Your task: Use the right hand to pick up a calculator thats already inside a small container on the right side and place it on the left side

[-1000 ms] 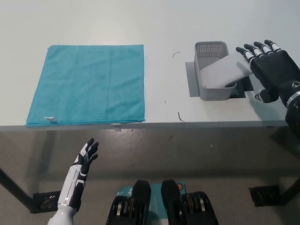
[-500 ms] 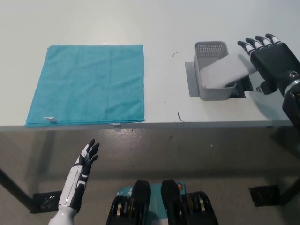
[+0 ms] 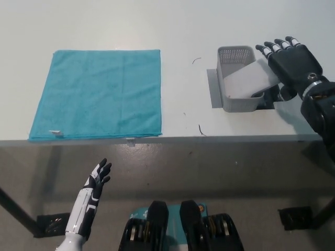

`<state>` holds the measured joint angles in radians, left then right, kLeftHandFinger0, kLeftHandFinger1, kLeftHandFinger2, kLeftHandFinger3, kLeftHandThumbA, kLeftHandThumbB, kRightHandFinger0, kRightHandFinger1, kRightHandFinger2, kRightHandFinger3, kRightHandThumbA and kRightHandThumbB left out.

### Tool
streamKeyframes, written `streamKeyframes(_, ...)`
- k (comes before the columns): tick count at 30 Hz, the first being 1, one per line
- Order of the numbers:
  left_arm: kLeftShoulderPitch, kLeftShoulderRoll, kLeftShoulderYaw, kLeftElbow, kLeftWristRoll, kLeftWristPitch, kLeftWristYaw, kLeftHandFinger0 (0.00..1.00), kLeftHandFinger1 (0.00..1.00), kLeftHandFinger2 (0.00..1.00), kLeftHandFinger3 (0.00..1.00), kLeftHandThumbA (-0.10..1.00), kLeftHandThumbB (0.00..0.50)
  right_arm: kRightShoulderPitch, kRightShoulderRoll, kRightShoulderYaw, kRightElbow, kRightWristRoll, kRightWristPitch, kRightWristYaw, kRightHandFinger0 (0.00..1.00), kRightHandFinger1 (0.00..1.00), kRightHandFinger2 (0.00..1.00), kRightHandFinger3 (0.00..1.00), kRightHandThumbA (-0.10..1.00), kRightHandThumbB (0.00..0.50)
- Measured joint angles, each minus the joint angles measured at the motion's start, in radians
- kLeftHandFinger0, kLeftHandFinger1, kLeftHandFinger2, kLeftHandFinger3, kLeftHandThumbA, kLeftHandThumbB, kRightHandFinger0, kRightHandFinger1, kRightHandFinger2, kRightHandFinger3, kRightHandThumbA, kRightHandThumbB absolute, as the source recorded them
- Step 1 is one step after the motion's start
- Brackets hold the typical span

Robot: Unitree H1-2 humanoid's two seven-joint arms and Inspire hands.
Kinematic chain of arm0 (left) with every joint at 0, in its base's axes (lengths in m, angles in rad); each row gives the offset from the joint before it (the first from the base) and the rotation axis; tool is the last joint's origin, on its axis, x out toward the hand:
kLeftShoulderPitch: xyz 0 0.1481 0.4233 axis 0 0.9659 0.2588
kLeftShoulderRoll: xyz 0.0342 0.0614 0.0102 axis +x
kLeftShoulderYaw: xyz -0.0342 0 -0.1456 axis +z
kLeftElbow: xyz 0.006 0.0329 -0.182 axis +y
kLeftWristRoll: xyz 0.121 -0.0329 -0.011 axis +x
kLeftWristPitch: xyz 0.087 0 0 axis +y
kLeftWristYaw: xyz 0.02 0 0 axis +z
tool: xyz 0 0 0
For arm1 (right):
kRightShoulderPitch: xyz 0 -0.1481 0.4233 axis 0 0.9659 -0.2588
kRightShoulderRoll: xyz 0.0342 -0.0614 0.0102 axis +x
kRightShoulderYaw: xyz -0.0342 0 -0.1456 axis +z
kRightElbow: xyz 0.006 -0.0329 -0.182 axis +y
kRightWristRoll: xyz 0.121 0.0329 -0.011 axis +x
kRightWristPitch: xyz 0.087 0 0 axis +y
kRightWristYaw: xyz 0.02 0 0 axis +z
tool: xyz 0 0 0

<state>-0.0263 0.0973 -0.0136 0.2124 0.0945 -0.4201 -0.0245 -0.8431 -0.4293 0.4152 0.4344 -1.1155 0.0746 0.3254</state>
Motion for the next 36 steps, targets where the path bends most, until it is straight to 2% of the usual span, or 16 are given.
streamKeyframes(13, 0.001, 0.0, -0.002, 0.0, 0.005, 0.0, 0.0, 1.0, 1.0, 1.0, 1.0, 1.0, 0.0, -0.056, 0.052, 0.017, 0.186, 0.026, -0.031, -0.062, 1.0, 1.0, 1.0, 1.0, 1.0, 0.469)
streamKeyframes(15, 0.001, 0.0, -0.002, 0.0, 0.007, 0.0, 0.0, 1.0, 1.0, 1.0, 1.0, 1.0, 0.0, -0.064, 0.058, 0.026, 0.221, 0.028, -0.035, -0.08, 1.0, 1.0, 1.0, 1.0, 1.0, 0.398)
streamKeyframes(16, 0.001, 0.0, -0.003, 0.0, 0.008, 0.0, 0.0, 1.0, 1.0, 1.0, 1.0, 1.0, 0.0, -0.069, 0.059, 0.033, 0.239, 0.027, -0.037, -0.098, 1.0, 1.0, 1.0, 1.0, 0.95, 0.314)
streamKeyframes(17, 0.001, 0.0, -0.003, 0.0, 0.009, 0.0, 0.0, 1.0, 1.0, 1.0, 1.0, 1.0, 0.0, -0.072, 0.06, 0.039, 0.251, 0.026, -0.038, -0.107, 1.0, 1.0, 1.0, 1.0, 0.87, 0.307)
streamKeyframes(18, 0.001, 0.0, -0.003, 0.0, 0.009, 0.0, 0.0, 1.0, 1.0, 1.0, 1.0, 1.0, 0.0, -0.077, 0.064, 0.05, 0.273, 0.024, -0.036, -0.132, 0.62, 0.71, 0.79, 0.92, 0.52, 0.242)
streamKeyframes(19, 0.001, 0.0, -0.003, 0.001, 0.009, 0.0, 0.0, 1.0, 1.0, 1.0, 1.0, 1.0, 0.0, -0.08, 0.068, 0.058, 0.293, 0.021, -0.033, -0.153, 0.05, 0.08, 0.24, 0.51, -0.05, 0.224)
streamKeyframes(20, 0.001, 0.0, -0.003, 0.001, 0.009, 0.001, 0.0, 1.0, 1.0, 1.0, 1.0, 1.0, 0.0, -0.08, 0.069, 0.06, 0.299, 0.02, -0.033, -0.162, 0.01, 0.02, 0.17, 0.42, -0.09, 0.23)
streamKeyframes(21, 0.001, -0.001, -0.003, 0.001, 0.009, 0.001, 0.0, 1.0, 1.0, 1.0, 1.0, 1.0, 0.0, -0.083, 0.076, 0.069, 0.327, 0.017, -0.031, -0.198, 0.0, 0.0, 0.12, 0.27, -0.1, 0.253)
streamKeyframes(22, 0.001, -0.001, -0.003, 0.002, 0.009, 0.001, 0.0, 1.0, 1.0, 1.0, 1.0, 1.0, 0.0, -0.087, 0.079, 0.075, 0.341, 0.014, -0.029, -0.221, 0.0, 0.01, 0.18, 0.19, -0.09, 0.249)
streamKeyframes(23, 0.001, -0.001, -0.002, 0.003, 0.009, 0.002, 0.0, 1.0, 1.0, 1.0, 1.0, 1.0, 0.0, -0.093, 0.081, 0.08, 0.359, 0.012, -0.028, -0.248, 0.0, 0.04, 0.22, 0.19, -0.04, 0.235)
streamKeyframes(25, 0.002, -0.001, -0.002, 0.003, 0.01, 0.002, 0.0, 1.0, 1.0, 1.0, 1.0, 1.0, 0.0, -0.104, 0.082, 0.093, 0.394, 0.003, -0.026, -0.297, 0.0, 0.05, 0.3, 0.18, -0.1, 0.249)
streamKeyframes(26, 0.002, 0.0, -0.002, 0.003, 0.01, 0.002, 0.0, 1.0, 1.0, 1.0, 1.0, 1.0, 0.0, -0.109, 0.082, 0.098, 0.413, -0.002, -0.026, -0.323, 0.0, 0.06, 0.36, 0.15, -0.1, 0.226)
streamKeyframes(28, 0.002, 0.0, -0.002, 0.003, 0.01, 0.002, 0.0, 1.0, 1.0, 1.0, 1.0, 1.0, 0.0, -0.116, 0.082, 0.102, 0.436, -0.004, -0.027, -0.364, 0.0, 0.1, 0.44, 0.15, -0.1, 0.229)
streamKeyframes(32, 0.002, -0.001, -0.002, 0.004, 0.01, 0.002, 0.0, 1.0, 1.0, 1.0, 1.0, 1.0, 0.0, -0.121, 0.085, 0.11, 0.482, -0.005, -0.03, -0.461, 0.0, 0.15, 0.51, 0.17, -0.1, 0.202)
streamKeyframes(33, 0.002, -0.001, -0.002, 0.004, 0.011, 0.002, 0.0, 1.0, 1.0, 1.0, 1.0, 1.0, 0.0, -0.121, 0.085, 0.112, 0.489, -0.005, -0.03, -0.481, 0.0, 0.17, 0.52, 0.17, -0.1, 0.227)
streamKeyframes(36, 0.002, -0.001, -0.002, 0.005, 0.012, 0.001, 0.0, 1.0, 1.0, 1.0, 1.0, 1.0, 0.0, -0.121, 0.085, 0.119, 0.505, -0.005, -0.032, -0.534, 0.0, 0.16, 0.51, 0.23, -0.1, 0.232)
